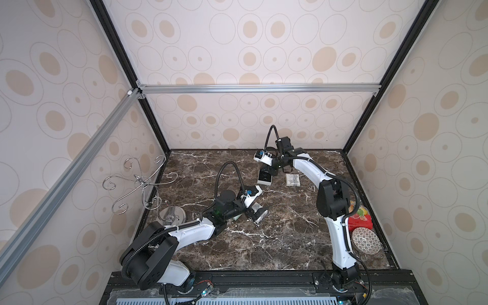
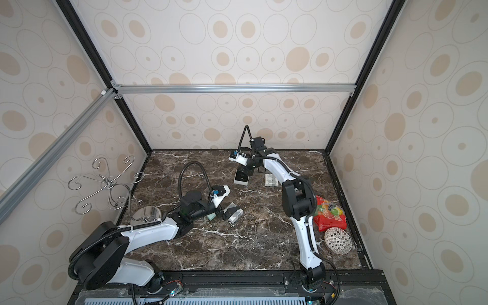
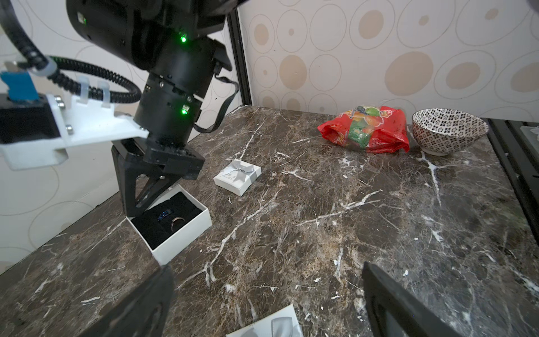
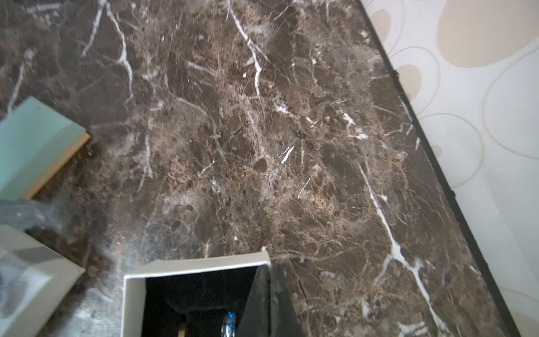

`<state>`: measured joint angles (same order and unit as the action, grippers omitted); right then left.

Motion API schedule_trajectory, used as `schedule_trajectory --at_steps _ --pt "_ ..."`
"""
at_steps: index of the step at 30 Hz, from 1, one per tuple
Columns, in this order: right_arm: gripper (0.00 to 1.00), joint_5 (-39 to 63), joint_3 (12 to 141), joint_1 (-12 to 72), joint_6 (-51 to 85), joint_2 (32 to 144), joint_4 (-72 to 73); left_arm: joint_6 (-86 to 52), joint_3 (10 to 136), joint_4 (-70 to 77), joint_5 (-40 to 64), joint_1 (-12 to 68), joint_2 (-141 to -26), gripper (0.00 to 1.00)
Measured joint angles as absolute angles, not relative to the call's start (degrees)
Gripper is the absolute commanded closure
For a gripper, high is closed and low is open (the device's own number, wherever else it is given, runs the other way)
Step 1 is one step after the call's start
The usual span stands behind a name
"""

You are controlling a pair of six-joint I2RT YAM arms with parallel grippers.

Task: Take the rings out of the lift-off lid box
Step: Place the jewelry box at the center of the board.

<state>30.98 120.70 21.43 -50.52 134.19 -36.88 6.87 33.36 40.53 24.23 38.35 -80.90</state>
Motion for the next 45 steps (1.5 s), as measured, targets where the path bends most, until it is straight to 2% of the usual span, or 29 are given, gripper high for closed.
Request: schedule_trajectory --at_steps 7,15,17,21,26,31,35,39,45 --pt "1.0 29.4 128.5 21.5 -56.7 142.3 -41.7 6.9 33.4 38.9 24.1 38.3 -80.9 0.0" --pt "1.0 29.0 129.3 21.5 -58.0 143.3 -41.4 6.9 34.1 38.0 24.2 38.3 -82.1 0.0" --pt "0.89 28.5 129.2 21.5 -58.0 143.3 -40.3 6.9 34.1 38.1 24.4 38.3 -82.3 0.0" --pt "0.53 27.7 127.3 21.5 -57.1 143.2 -36.7 7.0 34.2 38.0 24.6 38.3 -82.4 0.0" --pt "0.31 27.3 126.4 21.5 -56.2 143.0 -35.9 7.3 35.3 37.6 24.5 38.2 -82.4 0.0" --pt "0.17 27.3 125.3 20.8 -54.1 139.1 -36.5 7.2 38.9 34.3 22.4 38.2 -82.7 0.0" --pt "0.11 26.6 118.0 19.6 -50.4 129.6 -36.0 5.4 45.1 30.8 18.5 38.1 -85.1 0.0" --pt "0.0 23.6 111.1 18.5 -42.1 119.7 -34.7 2.8 48.8 28.6 12.8 37.8 -87.8 0.0" --pt "0.0 18.9 107.5 19.1 -23.5 116.4 -35.9 0.2 52.0 25.6 6.0 37.1 -94.0 0.0"
